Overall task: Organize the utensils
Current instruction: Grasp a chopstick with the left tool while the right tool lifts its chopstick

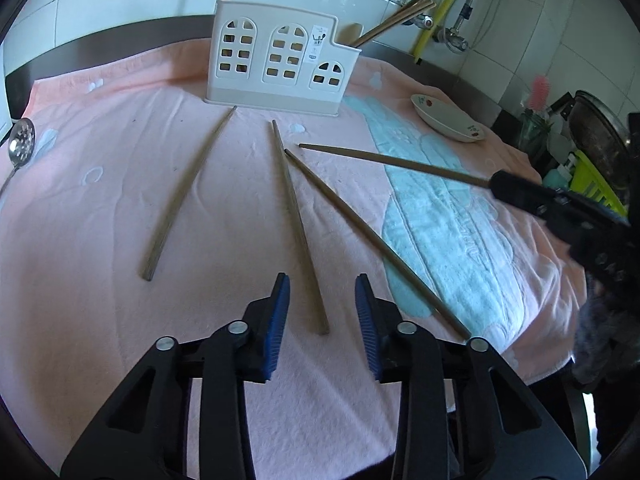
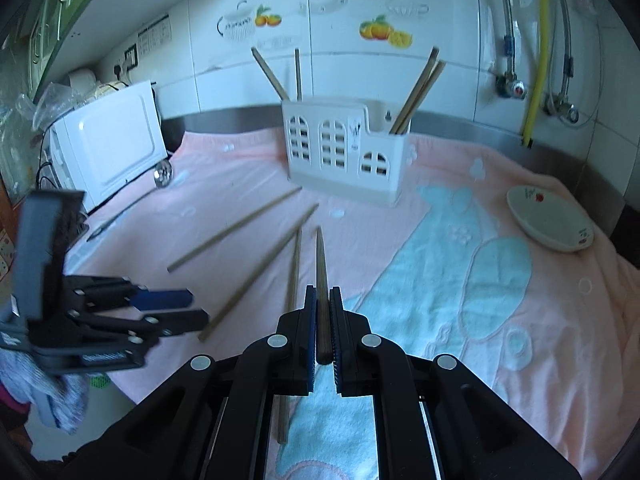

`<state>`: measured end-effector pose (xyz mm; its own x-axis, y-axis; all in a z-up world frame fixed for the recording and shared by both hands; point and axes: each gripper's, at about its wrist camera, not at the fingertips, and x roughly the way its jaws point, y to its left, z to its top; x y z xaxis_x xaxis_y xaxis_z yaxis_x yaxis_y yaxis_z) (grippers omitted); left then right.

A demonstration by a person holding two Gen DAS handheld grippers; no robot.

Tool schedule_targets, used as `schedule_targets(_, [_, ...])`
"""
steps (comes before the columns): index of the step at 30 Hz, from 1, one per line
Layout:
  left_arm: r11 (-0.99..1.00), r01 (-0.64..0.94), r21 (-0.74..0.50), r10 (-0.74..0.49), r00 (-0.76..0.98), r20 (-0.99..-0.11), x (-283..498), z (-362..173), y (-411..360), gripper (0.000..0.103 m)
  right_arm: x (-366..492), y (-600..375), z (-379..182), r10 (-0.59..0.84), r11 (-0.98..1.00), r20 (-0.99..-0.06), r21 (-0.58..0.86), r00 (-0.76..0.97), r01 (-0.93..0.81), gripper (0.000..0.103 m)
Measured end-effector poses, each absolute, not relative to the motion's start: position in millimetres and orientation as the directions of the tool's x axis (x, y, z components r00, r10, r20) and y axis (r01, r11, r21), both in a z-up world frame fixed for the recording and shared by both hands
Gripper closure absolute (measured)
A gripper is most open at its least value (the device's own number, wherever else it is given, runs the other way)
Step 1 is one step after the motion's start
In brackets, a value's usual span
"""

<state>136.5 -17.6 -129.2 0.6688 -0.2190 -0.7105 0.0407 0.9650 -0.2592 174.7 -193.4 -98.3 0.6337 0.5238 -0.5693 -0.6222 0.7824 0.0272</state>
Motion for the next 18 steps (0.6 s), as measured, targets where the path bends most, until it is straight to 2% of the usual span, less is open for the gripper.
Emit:
schedule_targets(5, [0.968, 0.028, -0.250, -0.206, 0.663, -0.720, 146, -134, -21, 0.078, 177, -195, -90, 0.526, 0.786, -0.559, 0.032, 0.640, -0.618, 0.097])
schedule_targets(11, [0.968, -0.011, -0.250, -0.184, 0.649, -0.739, 158, -142, -21, 0.081, 177, -197, -84, 0.526, 0.786, -0.552, 0.025, 0.647, -0.618, 0.097])
schedule_targets(18, [0.982, -0.038, -0.187, -0.119, 0.643, -0.757, 165, -147, -27, 0.095, 179, -198, -79, 0.524, 0.790, -0.548, 0.026, 0.652, -0.613, 0.097])
